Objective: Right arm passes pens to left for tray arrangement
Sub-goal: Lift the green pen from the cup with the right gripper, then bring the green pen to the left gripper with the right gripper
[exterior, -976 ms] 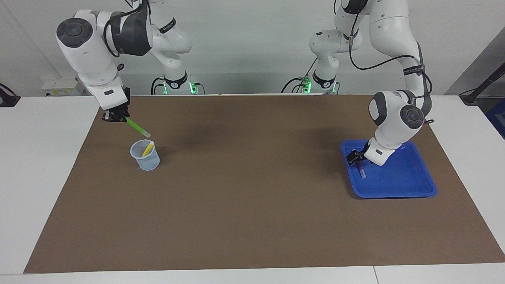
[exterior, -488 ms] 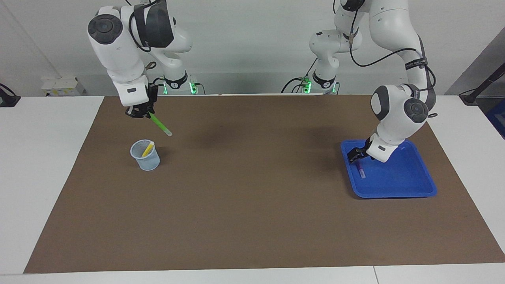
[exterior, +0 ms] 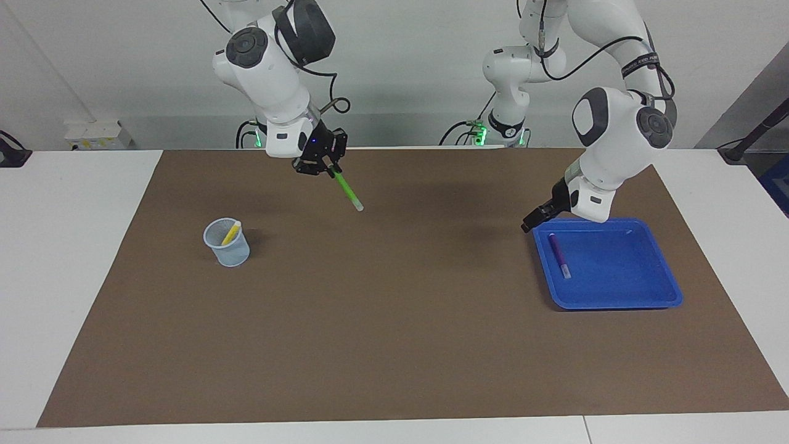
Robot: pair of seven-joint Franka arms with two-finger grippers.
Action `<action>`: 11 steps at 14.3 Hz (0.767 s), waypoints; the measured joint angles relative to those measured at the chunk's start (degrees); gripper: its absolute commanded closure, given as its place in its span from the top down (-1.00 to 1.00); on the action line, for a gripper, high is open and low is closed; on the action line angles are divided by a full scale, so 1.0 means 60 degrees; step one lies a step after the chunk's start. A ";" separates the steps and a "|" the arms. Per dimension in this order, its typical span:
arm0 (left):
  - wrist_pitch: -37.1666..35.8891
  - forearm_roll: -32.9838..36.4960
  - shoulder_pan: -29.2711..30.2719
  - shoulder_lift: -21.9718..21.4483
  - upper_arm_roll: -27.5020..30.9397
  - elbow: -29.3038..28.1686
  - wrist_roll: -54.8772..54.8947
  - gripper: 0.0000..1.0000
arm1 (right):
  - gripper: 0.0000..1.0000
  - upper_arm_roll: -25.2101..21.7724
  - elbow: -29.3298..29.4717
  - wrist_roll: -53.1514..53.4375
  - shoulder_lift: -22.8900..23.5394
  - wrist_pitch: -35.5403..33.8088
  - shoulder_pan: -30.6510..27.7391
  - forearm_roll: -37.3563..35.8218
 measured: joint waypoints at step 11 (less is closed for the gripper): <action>0.1688 -0.2275 -0.1239 -0.0186 -0.0061 -0.0007 -0.6723 1.00 | -1.00 0.0002 -0.1113 0.0808 0.0433 0.5065 0.2224 0.2009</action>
